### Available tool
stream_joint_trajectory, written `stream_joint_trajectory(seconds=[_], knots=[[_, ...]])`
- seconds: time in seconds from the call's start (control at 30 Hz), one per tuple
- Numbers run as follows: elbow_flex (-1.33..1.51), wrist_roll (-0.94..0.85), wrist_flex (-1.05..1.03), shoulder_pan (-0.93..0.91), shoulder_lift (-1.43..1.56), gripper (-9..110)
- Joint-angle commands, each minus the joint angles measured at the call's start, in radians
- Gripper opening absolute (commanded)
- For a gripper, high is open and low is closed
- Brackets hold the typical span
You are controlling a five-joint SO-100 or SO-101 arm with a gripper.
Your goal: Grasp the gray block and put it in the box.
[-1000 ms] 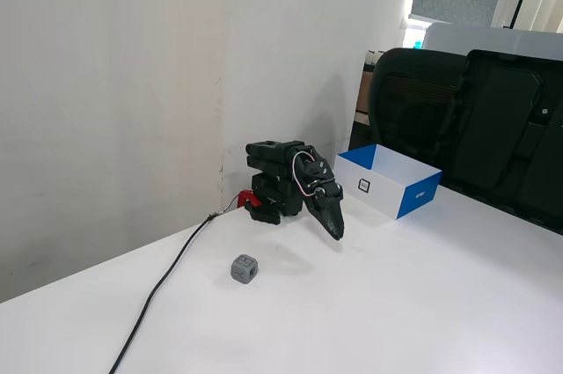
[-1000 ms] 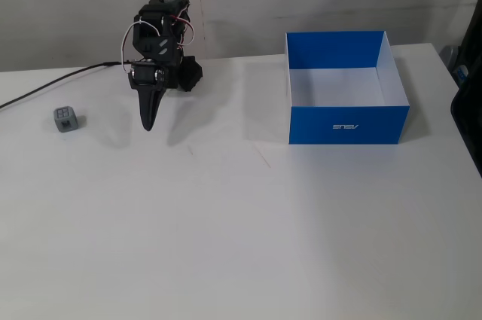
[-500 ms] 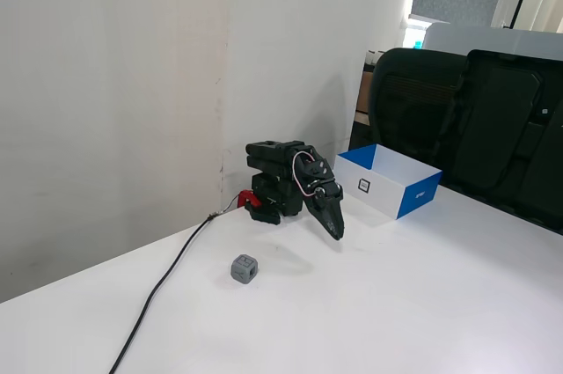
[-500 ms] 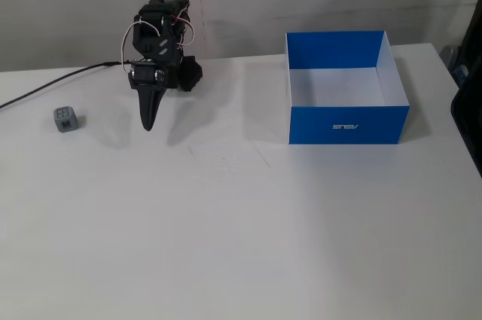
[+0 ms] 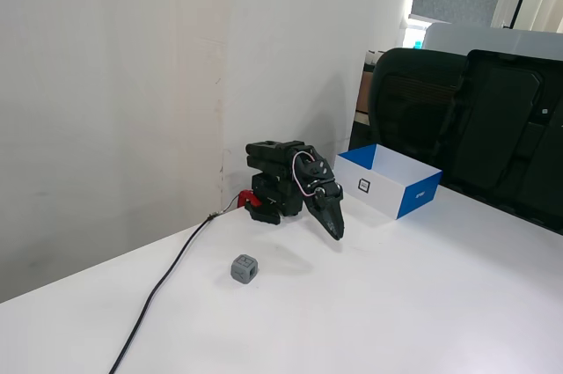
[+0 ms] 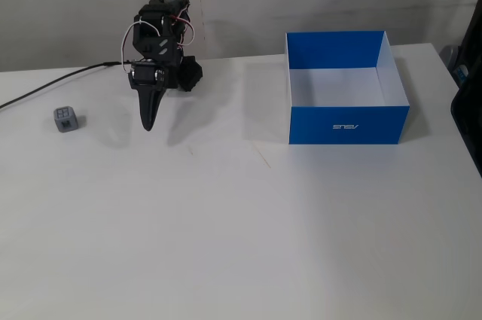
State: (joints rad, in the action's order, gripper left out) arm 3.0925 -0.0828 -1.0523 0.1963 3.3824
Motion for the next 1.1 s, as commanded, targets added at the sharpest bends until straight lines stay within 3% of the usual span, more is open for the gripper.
stream_joint_trajectory(seconds=[0.0,1.07], knots=[[0.066,0.008,0.023,0.005,0.012,0],[0.064,0.023,0.023,-0.018,0.012,0]])
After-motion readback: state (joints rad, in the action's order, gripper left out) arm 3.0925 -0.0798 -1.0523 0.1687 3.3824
